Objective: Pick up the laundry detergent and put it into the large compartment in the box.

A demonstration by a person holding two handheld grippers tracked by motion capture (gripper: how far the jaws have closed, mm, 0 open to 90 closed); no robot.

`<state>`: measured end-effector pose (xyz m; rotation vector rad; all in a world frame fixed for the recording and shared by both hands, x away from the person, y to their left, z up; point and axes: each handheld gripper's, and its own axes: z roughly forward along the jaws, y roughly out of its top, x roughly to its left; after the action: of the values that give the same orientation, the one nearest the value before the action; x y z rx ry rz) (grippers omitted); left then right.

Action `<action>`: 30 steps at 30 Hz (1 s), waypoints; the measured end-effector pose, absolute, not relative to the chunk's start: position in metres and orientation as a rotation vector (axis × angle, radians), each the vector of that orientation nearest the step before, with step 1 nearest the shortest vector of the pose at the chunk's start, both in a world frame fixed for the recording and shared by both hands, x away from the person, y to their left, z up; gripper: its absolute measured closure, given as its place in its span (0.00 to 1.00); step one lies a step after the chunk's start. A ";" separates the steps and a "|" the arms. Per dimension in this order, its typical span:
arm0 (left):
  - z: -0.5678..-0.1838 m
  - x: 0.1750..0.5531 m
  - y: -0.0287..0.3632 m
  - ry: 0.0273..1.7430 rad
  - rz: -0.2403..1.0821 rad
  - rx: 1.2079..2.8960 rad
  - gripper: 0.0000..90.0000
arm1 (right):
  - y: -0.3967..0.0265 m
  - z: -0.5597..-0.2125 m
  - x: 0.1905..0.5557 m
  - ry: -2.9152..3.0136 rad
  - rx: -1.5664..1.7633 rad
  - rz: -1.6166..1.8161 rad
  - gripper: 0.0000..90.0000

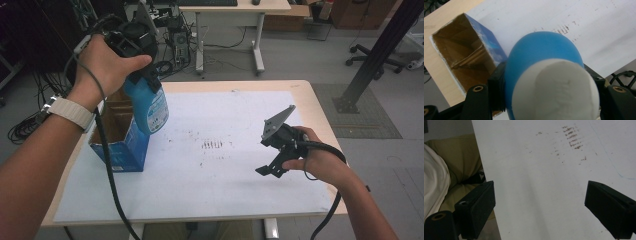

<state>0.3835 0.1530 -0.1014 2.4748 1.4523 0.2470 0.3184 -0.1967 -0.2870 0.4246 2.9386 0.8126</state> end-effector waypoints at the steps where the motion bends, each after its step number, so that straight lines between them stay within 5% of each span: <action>1: -0.101 0.384 0.154 1.460 0.249 2.466 0.41 | -0.197 -0.287 0.318 2.940 0.424 0.811 0.11; 30: -0.081 0.391 0.195 1.672 0.275 2.322 0.41 | -0.195 -0.288 0.321 2.943 0.424 0.808 0.11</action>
<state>0.3911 0.1955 -0.0815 2.3224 1.6721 0.2746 0.3213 -0.1951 -0.2877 0.4236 2.9431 0.8081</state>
